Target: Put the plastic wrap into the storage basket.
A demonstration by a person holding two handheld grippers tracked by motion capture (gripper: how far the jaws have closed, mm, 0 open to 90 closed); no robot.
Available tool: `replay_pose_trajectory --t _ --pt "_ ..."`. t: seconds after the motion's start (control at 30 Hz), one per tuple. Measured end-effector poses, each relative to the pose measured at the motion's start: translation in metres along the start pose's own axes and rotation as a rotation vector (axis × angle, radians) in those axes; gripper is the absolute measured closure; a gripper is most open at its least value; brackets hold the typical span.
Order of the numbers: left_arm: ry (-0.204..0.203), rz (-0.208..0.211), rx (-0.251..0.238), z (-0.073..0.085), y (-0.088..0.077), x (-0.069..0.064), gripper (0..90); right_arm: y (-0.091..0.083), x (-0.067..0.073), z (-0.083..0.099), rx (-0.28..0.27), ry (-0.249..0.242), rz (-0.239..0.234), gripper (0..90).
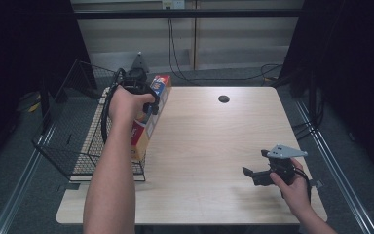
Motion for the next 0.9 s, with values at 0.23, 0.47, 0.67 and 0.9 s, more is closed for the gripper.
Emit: replay_pose_trajectory --t 0.23,0.47,0.67,0.9 --pt "-0.021 -0.005 -0.004 0.002 -0.01 0.006 44.6 0.0 0.0 0.0 -0.002 -0.001 -0.003 1.5" --pt "-0.027 -0.014 -0.005 0.006 -0.019 0.014 44.6 -0.001 0.0 0.0 -0.003 0.001 0.003 1.6" --pt "-0.05 -0.014 0.003 0.012 -0.026 0.023 44.6 -0.001 0.0 0.0 -0.003 0.001 0.003 1.5" --pt "-0.061 -0.02 0.0 0.017 -0.032 0.032 44.6 0.0 0.0 0.0 -0.002 -0.004 0.0 1.6"
Point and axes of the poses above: each handheld gripper's, and its own axes: y roughly forward along the jaws, z roughly out of its underside, x roughly to its left, the point moved 4 cm from there along y, roughly forward along the jaws, and after that the axes turned 15 degrees about y, right-handed, at the moved point
